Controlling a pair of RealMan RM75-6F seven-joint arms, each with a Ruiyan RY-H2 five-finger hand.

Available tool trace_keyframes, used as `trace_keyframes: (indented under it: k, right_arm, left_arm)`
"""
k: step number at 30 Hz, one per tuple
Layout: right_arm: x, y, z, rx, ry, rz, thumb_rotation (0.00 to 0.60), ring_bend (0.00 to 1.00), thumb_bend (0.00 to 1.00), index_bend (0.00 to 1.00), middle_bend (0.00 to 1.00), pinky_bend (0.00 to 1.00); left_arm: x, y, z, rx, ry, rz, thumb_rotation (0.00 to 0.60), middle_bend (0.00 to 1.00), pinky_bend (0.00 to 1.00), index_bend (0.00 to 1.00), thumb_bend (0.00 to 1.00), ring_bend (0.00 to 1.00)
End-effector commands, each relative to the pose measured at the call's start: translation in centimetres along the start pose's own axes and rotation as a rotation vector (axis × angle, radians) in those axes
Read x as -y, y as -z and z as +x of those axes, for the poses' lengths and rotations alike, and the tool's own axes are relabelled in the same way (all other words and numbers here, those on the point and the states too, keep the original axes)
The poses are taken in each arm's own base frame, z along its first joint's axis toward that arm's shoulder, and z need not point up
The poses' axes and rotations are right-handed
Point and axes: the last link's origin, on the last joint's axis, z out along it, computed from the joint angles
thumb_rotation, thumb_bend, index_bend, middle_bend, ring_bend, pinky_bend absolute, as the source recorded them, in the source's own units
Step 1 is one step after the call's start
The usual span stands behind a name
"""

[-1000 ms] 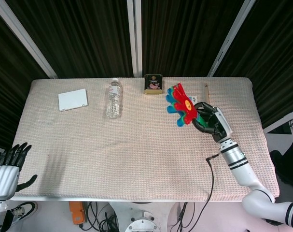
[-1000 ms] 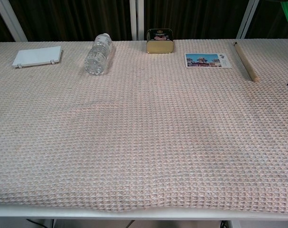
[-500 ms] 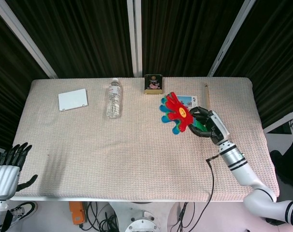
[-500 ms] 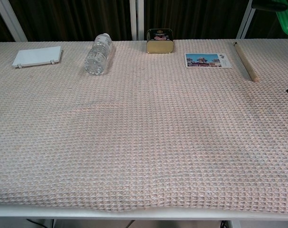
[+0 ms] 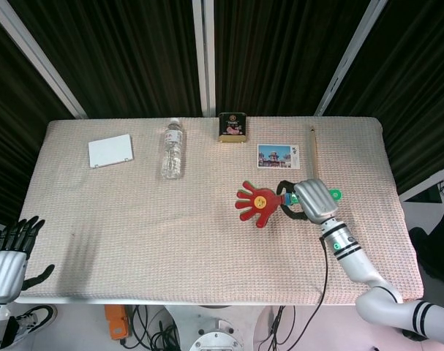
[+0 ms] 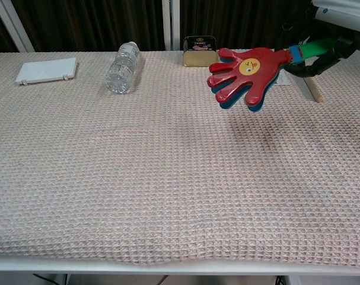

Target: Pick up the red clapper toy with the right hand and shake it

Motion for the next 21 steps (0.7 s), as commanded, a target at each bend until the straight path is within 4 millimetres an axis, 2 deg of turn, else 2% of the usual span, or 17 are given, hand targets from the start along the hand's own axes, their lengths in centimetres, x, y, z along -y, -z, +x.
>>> trace_keyframes:
  k: [1, 6, 9, 13, 21]
  right_arm:
    - [0.0, 0.0, -3.4, 0.038, -0.349, -0.08, 0.6, 0.86, 0.44, 0.92, 0.91, 0.98]
    - [0.9, 0.0, -4.8, 0.012, -0.816, -0.117, 0.6, 0.86, 0.43, 0.92, 0.91, 0.98]
    - [0.9, -0.3, -5.3, 0.01, -0.934, -0.132, 0.6, 0.86, 0.43, 0.92, 0.91, 0.98]
    - [0.7, -0.6, -6.2, 0.007, -0.834, -0.124, 0.6, 0.86, 0.43, 0.92, 0.91, 0.98]
    - [1.8, -1.6, -8.2, 0.001, -0.664, -0.084, 0.6, 0.86, 0.43, 0.92, 0.91, 0.98]
  left_arm:
    - [0.0, 0.0, 0.0, 0.0, -0.001, -0.002, 0.6, 0.0, 0.0, 0.04, 0.18, 0.0]
    - [-0.1, 0.0, 0.0, -0.001, -0.001, -0.005, 0.6, 0.0, 0.0, 0.04, 0.18, 0.0]
    - [-0.1, 0.1, -0.1, 0.001, 0.0, -0.004, 0.6, 0.0, 0.0, 0.04, 0.18, 0.0]
    - [0.0, 0.1, -0.2, 0.005, 0.001, -0.003, 0.6, 0.0, 0.0, 0.04, 0.18, 0.0]
    - [0.1, 0.0, -0.2, 0.007, 0.002, -0.002, 0.6, 0.0, 0.0, 0.04, 0.18, 0.0]
